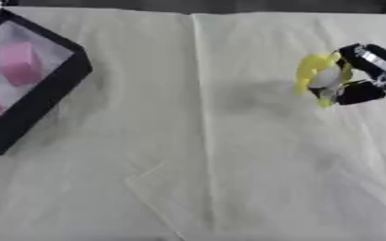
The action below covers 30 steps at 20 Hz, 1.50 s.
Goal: Pick up the objects with one hand, pass them to the other hand, and then place them into the box on the other side of the table.
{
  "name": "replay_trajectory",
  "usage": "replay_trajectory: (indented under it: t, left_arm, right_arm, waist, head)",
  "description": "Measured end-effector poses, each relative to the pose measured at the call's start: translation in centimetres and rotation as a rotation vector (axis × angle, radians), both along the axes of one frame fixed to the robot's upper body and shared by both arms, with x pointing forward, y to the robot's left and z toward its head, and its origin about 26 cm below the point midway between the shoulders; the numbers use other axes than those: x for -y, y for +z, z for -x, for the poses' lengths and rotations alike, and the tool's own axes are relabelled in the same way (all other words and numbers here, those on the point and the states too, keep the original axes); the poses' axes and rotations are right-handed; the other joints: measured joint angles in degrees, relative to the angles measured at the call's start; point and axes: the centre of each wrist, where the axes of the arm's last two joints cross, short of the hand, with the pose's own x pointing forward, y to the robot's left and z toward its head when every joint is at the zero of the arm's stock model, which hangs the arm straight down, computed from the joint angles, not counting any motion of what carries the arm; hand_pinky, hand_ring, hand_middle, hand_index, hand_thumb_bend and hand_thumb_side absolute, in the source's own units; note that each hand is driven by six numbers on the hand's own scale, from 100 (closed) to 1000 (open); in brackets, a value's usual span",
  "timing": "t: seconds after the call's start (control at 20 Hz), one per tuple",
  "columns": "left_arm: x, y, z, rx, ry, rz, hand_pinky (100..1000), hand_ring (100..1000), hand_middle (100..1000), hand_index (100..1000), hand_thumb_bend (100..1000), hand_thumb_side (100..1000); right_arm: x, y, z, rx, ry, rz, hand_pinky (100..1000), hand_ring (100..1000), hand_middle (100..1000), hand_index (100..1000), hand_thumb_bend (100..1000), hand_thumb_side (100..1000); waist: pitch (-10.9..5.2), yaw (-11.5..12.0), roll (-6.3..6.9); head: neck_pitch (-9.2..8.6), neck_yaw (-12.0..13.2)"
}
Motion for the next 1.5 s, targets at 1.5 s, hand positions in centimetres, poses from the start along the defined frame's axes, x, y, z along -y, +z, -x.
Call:
replay_trajectory:
  t: [1.5]
  left_arm:
    - [8.9, 1.2, 1.3, -0.052, -0.455, -0.162, 691, 693, 714, 780, 338, 446]
  right_arm:
    - [-9.3, -3.2, -0.6, 0.016, 0.151, -0.311, 784, 648, 482, 509, 369, 100]
  waist:
    - [-1.64, 0.55, 0.5]
  head:
    - [0.56, 2.73]
